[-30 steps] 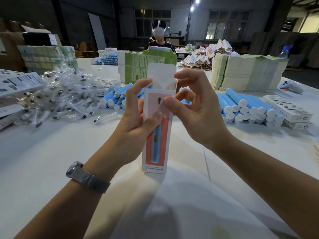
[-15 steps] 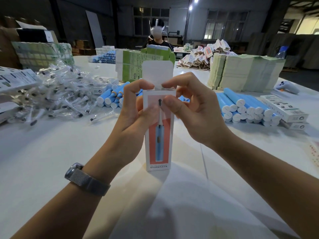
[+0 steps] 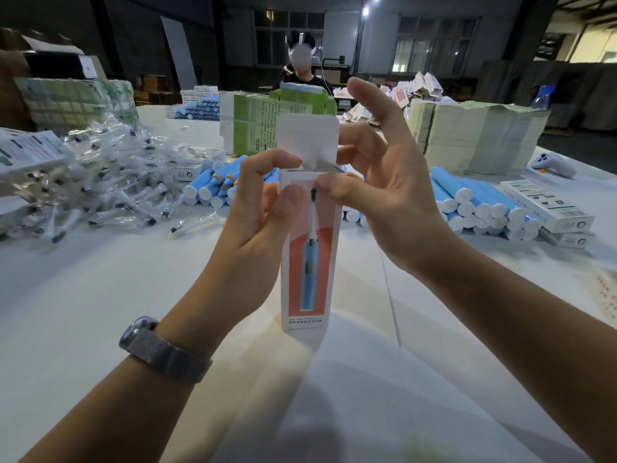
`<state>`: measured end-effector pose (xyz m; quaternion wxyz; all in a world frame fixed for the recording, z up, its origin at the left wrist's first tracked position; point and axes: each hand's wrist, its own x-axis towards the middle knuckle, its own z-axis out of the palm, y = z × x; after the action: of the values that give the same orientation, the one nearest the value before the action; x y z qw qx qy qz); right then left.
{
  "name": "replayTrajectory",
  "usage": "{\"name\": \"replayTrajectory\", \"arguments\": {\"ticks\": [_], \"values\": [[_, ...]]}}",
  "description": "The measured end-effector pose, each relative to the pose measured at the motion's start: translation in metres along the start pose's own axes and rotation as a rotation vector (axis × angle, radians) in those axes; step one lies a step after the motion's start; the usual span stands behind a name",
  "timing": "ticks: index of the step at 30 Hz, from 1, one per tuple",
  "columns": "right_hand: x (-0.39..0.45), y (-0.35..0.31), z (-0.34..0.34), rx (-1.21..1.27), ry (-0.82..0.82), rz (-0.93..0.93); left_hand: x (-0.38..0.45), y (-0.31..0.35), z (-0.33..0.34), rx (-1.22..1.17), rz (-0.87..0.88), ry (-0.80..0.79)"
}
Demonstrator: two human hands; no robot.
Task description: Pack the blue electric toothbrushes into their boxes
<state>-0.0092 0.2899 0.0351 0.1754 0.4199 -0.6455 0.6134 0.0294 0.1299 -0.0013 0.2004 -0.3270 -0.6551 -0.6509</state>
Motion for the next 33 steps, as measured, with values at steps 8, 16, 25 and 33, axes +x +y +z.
{"name": "replayTrajectory", "arguments": {"ticks": [8,16,25,33], "values": [[0.0005,-0.0020,0.0015,-0.047,-0.065,-0.043,-0.0027,-0.0031,0.0036,0.041,0.105,0.039],[0.0011,-0.0035,-0.0005,-0.077,-0.082,-0.037,-0.0011,-0.0070,0.0014,0.080,0.102,0.062],[-0.0006,-0.0025,-0.0003,-0.151,-0.081,-0.040,-0.0022,-0.0068,0.0011,0.078,0.083,0.069],[0.0005,-0.0101,0.0030,-0.175,-0.057,-0.020,-0.0022,-0.0061,0.0006,0.090,0.094,0.041]]}}
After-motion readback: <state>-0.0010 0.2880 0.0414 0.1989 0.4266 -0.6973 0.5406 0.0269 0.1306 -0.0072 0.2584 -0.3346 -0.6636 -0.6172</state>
